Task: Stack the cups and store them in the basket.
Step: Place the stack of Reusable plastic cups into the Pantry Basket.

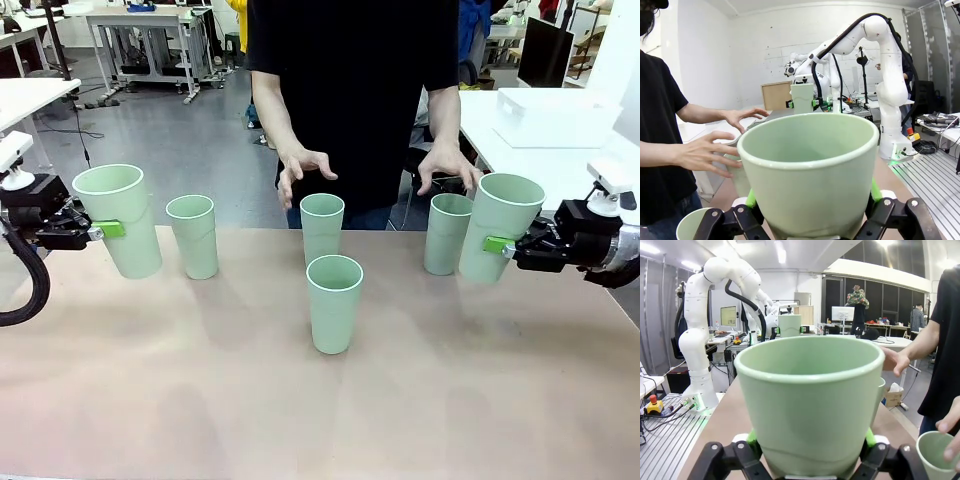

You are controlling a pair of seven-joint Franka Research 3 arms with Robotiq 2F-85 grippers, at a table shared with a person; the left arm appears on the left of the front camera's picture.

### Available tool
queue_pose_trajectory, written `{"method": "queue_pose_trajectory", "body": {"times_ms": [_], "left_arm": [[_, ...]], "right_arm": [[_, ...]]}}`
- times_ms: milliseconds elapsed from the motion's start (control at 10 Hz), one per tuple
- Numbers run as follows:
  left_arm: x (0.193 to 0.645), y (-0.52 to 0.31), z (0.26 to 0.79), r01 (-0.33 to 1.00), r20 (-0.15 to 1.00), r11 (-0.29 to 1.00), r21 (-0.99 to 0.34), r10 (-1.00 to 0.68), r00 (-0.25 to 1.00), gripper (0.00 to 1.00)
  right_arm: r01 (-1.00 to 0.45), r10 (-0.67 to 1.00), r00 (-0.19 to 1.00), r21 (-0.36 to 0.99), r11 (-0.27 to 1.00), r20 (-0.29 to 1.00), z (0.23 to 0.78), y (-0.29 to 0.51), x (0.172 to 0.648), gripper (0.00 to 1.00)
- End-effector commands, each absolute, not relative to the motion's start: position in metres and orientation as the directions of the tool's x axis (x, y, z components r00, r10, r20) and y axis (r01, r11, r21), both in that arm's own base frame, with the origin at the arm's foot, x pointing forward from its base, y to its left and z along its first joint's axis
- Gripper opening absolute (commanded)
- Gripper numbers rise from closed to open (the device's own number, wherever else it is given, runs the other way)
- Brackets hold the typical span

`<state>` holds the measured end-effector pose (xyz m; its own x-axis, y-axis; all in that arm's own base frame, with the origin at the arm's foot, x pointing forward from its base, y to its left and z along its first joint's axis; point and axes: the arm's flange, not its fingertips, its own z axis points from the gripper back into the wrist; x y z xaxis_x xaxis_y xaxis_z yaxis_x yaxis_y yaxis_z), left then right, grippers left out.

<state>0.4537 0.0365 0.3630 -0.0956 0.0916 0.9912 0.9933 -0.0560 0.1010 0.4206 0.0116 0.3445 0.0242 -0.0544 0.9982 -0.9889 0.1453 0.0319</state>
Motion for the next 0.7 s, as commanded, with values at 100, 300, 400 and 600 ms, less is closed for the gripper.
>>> {"method": "queue_pose_trajectory", "body": {"times_ms": [100,300,400,600], "left_arm": [[0.4548,0.0371,0.3668,0.993,0.991,-0.051,0.104,0.094,-0.099,0.90],[0.4548,0.0371,0.3668,0.993,0.991,-0.051,0.104,0.094,-0.099,0.90],[0.4548,0.0371,0.3668,0.993,0.991,-0.051,0.104,0.094,-0.099,0.90],[0.4548,0.0371,0.3668,0.993,0.991,-0.051,0.104,0.094,-0.099,0.90]], "right_arm": [[-0.988,-0.064,0.016,0.025,0.151,0.998,0.3480,0.0126,0.4228,0.86],[-0.988,-0.064,0.016,0.025,0.151,0.998,0.3480,0.0126,0.4228,0.86],[-0.988,-0.064,0.016,0.025,0.151,0.998,0.3480,0.0126,0.4228,0.86],[-0.988,-0.064,0.016,0.025,0.151,0.998,0.3480,0.0126,0.4228,0.86]]}}
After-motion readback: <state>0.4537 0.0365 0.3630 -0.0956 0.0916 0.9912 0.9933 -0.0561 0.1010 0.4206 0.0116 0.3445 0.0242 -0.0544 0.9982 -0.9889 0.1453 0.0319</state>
